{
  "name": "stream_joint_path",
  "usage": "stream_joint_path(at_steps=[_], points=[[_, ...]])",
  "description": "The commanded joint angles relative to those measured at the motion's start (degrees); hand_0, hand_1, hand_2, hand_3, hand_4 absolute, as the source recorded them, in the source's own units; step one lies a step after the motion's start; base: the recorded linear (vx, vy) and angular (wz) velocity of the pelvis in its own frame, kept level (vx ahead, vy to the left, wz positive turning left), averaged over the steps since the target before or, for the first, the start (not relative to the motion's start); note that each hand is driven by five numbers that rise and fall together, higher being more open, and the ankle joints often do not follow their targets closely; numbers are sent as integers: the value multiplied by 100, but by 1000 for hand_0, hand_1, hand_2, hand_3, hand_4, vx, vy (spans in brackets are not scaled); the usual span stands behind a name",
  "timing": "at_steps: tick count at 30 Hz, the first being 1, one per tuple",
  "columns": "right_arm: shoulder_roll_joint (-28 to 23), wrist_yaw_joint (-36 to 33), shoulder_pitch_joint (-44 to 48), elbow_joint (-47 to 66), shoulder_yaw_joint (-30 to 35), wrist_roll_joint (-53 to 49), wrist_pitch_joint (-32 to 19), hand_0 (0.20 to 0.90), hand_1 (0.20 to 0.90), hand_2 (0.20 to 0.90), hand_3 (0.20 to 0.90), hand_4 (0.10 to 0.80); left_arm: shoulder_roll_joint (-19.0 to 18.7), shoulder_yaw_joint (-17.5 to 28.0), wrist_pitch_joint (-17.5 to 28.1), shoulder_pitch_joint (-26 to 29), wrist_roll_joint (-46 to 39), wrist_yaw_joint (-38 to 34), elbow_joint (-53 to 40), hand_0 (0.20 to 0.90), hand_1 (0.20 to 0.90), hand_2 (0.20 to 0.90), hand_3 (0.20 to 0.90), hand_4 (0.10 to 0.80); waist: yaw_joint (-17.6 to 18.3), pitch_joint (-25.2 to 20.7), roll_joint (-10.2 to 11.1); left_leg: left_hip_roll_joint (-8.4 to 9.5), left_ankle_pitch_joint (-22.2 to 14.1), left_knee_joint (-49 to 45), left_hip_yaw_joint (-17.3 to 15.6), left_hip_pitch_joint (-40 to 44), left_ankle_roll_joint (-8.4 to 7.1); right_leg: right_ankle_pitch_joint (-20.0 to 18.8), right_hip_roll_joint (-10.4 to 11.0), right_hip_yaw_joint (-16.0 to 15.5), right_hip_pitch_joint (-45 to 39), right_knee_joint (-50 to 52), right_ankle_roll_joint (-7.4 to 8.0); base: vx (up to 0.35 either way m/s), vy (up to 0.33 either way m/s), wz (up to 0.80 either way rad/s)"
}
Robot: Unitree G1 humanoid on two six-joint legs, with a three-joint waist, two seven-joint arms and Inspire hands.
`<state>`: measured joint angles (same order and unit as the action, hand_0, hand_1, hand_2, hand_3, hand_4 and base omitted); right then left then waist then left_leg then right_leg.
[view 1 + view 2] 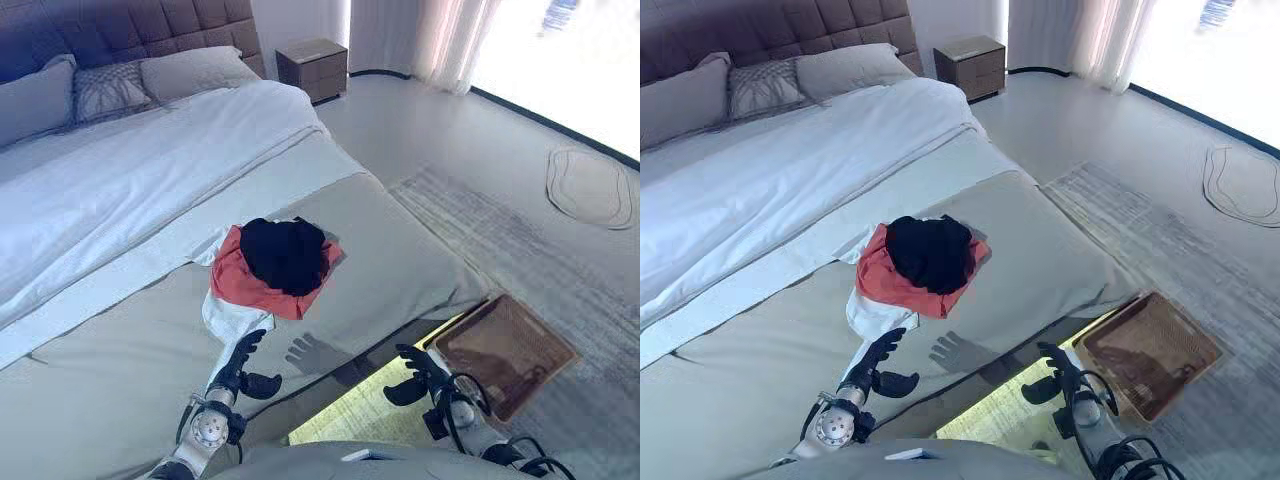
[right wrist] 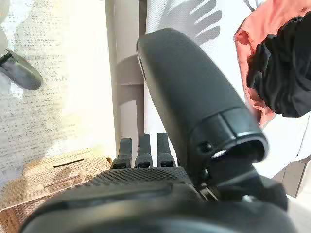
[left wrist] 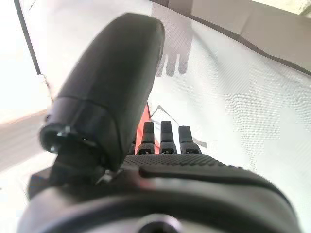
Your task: Pick up the clothes from the bed and place them into the basket
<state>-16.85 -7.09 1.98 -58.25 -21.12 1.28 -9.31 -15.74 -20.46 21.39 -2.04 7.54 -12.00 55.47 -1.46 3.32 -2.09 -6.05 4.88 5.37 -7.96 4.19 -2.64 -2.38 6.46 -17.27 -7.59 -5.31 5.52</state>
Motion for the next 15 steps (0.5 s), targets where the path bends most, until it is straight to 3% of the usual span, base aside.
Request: stream_joint_path(at_steps=[1, 5, 15], points=[[119, -214, 525, 33, -88, 83, -314, 900, 900, 900, 900, 800, -321, 42, 264, 577, -50, -101, 132, 900, 900, 900, 900, 800, -99, 24, 321, 105, -649, -37, 217, 199, 33, 125, 166, 615, 55, 31, 42, 0, 0, 0], [104, -323, 517, 77, -75, 156, -285, 900, 900, 900, 900, 800, -344, 75, 363, 561, -40, -210, 97, 900, 900, 900, 900, 800, -88, 27, 312, 99, -654, -37, 193, 213, 31, 129, 163, 623, 45, 31, 39, 0, 0, 0], [-28, -528, 513, 102, -29, 469, -75, 900, 900, 900, 900, 800, -269, 101, -21, 463, -105, -262, 311, 900, 900, 900, 900, 800, -64, 19, 302, 94, -679, -37, 199, 258, 39, 157, 140, 651, 5, 31, 28, 0, 0, 0]])
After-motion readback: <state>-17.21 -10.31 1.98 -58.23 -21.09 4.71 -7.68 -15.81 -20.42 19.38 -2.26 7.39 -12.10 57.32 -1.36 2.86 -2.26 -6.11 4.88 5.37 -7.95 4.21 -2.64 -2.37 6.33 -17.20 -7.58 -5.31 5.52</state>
